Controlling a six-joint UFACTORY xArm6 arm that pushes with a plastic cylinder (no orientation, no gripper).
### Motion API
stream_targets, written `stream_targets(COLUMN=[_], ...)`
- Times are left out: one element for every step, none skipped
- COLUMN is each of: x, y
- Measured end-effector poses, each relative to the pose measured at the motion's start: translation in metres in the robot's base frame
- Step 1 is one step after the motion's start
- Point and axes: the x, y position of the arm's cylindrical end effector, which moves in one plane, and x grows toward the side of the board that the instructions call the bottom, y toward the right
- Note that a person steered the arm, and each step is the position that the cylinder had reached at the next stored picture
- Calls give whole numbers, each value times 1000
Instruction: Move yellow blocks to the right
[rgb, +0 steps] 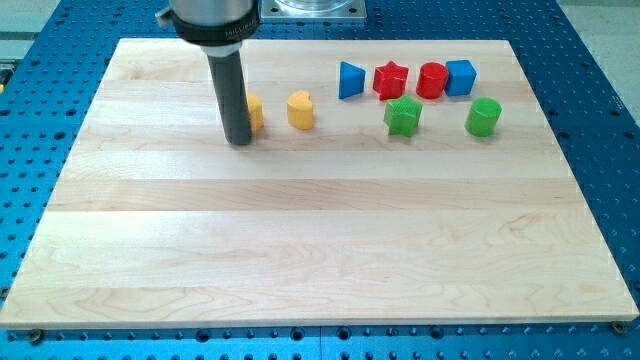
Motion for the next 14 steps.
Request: stream_targets(x=[15,-1,-53,-71,-67,-28,-8,-7,-7,1,64,80,29,-1], y=[-39,-93,-98,-98,-97,-45,-57,-75,-76,-75,-56,5,66,52])
